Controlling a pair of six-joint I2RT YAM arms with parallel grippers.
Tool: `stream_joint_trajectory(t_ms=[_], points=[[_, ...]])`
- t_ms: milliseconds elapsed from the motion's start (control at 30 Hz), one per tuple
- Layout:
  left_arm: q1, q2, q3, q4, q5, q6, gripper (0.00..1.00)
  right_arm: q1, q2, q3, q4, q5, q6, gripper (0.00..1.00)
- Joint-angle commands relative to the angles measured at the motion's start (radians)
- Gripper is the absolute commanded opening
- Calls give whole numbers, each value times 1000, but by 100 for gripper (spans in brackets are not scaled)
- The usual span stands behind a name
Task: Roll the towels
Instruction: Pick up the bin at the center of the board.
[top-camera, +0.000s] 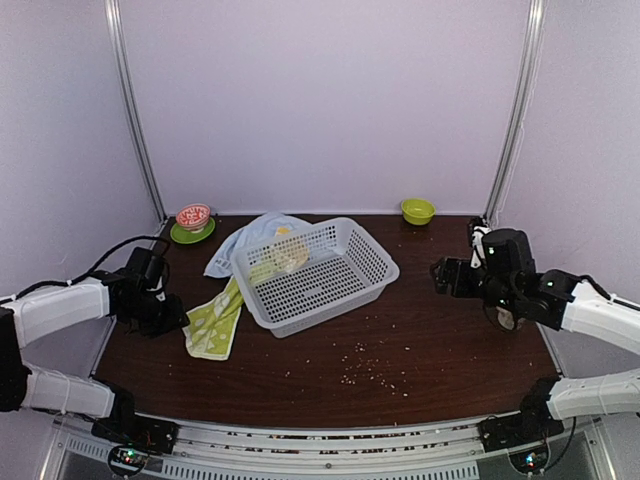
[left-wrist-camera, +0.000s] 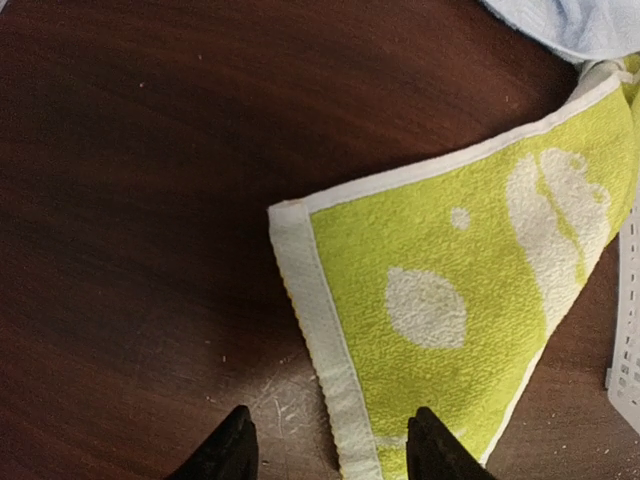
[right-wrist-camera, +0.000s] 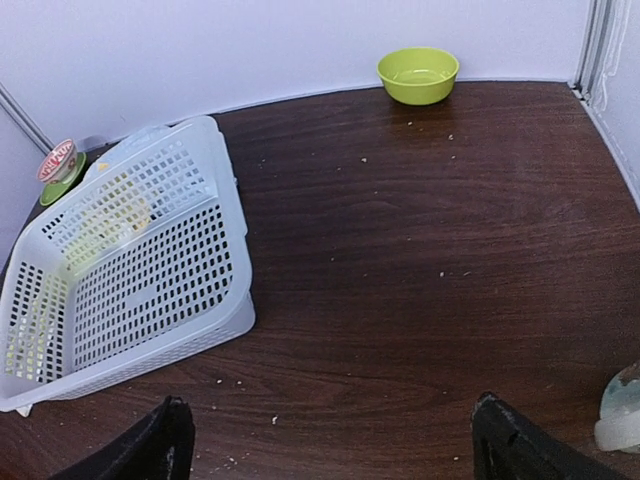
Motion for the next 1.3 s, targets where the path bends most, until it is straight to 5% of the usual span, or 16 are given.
stream_joint_trajectory(t_ms=[0,167,500,633,1133,1267], points=[[-24,59,-4,46,35,-34,50,45,79,14,60,-75,107,96],[-66,120,-15,85,34,-54,46,81,190,58,90,-88,209,95],[-119,159,-41,121,23,-62,12,87,352,157,100,-16,319,90],[-122,138,-51,121,20,-59,0,60,462,266,73,-27,327,80],[-124,97,-73,120,7,-51,0,-9,878,674,-150,-80,171,55],[-124,93,-76,120,8,-50,0,-9,935,719,-179,-108,155,33]])
